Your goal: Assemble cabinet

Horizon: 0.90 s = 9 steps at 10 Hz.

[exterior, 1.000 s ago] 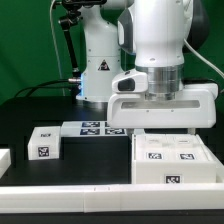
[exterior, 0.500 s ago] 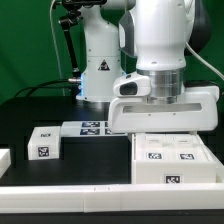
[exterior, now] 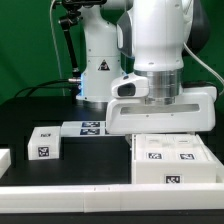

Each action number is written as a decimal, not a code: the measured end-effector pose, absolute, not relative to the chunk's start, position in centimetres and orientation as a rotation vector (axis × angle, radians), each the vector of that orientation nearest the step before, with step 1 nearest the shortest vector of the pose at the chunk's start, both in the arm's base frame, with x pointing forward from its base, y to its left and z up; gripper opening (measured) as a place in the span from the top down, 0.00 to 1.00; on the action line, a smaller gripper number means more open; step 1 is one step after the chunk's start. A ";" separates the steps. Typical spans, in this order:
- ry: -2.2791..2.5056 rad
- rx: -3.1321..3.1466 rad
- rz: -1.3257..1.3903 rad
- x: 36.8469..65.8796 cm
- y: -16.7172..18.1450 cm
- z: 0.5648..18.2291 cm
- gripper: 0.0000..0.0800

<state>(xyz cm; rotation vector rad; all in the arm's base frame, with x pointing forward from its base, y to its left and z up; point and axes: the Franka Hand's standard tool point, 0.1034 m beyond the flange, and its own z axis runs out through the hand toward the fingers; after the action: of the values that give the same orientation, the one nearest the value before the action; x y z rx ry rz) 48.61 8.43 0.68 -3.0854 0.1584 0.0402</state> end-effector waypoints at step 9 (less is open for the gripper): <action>0.193 -3.067 0.017 48.5 8.9 0.5 0.78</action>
Offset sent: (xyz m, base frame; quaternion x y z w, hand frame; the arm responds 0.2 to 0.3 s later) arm 0.0047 -0.0004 0.0066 0.0164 0.0063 0.0445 0.9989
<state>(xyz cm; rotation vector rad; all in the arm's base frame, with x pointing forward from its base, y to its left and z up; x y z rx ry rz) 48.50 8.89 0.54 -3.0668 0.1932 0.0168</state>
